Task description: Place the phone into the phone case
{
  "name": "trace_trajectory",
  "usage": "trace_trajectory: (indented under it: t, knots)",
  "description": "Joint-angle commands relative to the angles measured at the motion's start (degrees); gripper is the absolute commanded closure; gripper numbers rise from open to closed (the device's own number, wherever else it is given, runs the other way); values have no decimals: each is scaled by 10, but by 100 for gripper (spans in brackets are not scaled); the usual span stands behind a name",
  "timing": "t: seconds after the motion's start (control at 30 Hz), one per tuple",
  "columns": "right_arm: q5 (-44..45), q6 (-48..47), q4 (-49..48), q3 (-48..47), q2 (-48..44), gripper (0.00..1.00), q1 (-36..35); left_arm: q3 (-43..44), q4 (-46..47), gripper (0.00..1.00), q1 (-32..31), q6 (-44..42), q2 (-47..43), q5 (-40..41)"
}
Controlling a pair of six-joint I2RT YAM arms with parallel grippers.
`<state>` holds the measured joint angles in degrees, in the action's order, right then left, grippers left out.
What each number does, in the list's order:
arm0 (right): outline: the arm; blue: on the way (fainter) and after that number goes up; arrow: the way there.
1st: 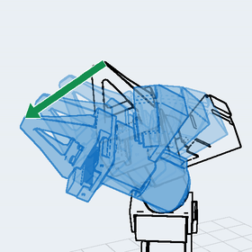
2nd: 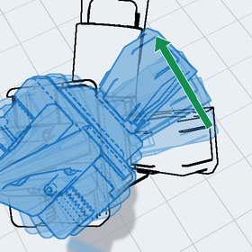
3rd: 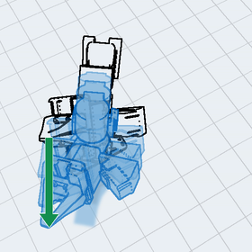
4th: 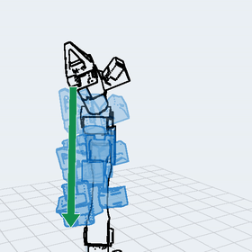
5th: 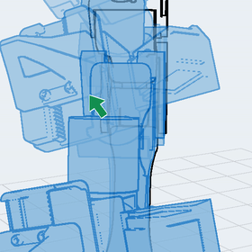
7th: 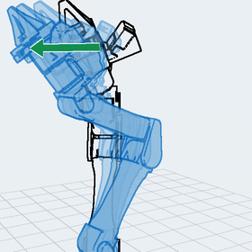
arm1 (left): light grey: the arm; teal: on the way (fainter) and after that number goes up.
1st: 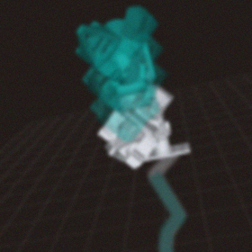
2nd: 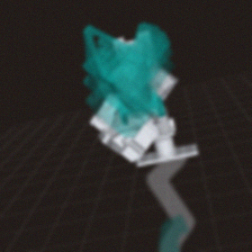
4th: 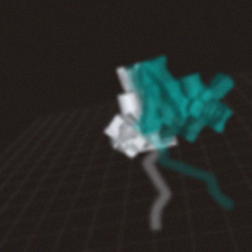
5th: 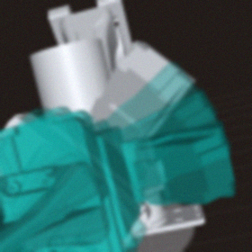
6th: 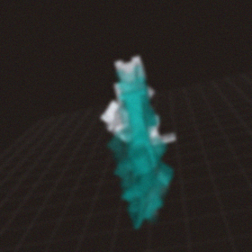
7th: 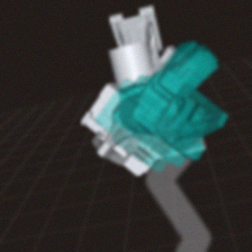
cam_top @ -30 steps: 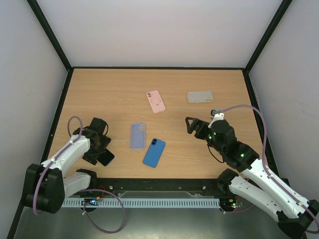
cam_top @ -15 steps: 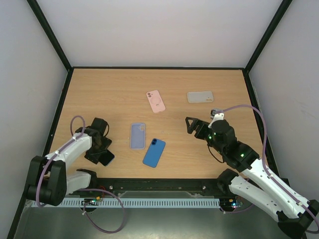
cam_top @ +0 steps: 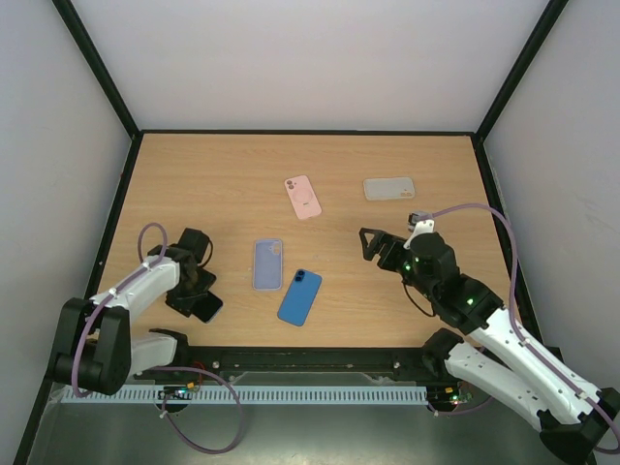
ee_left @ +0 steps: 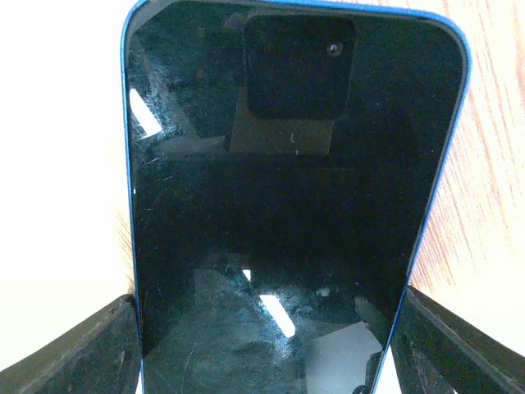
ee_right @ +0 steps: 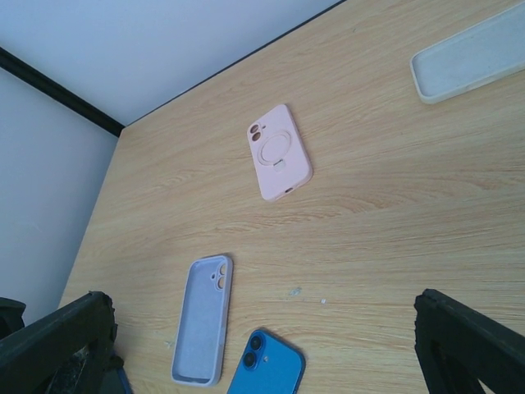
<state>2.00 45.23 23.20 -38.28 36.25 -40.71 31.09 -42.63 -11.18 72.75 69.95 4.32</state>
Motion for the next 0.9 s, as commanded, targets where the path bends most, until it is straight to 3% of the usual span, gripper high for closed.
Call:
trace_trajectory:
  t: [0.0, 0.13, 0.4, 0.63, 0.73, 0.87]
  knots:
    - [-18, 6, -22, 4, 10, 2, 2, -6, 24, 32, -5, -8, 10, -18]
    - [-55, 25, -42, 19, 23, 0, 2, 5, 31, 37, -24, -16, 6, -26]
    - [-145, 46, -93, 31, 74, 13, 2, 73, 40, 45, -96, -55, 23, -28]
    - [-159, 60, -120, 41, 85, 18, 1, 127, 44, 49, -143, -133, 31, 13]
    - [-169, 67, -137, 49, 93, 20, 1, 136, 45, 49, -147, -162, 30, 16]
    - [-181, 69, -150, 51, 120, 22, -4, 128, 36, 39, -144, -158, 28, 24]
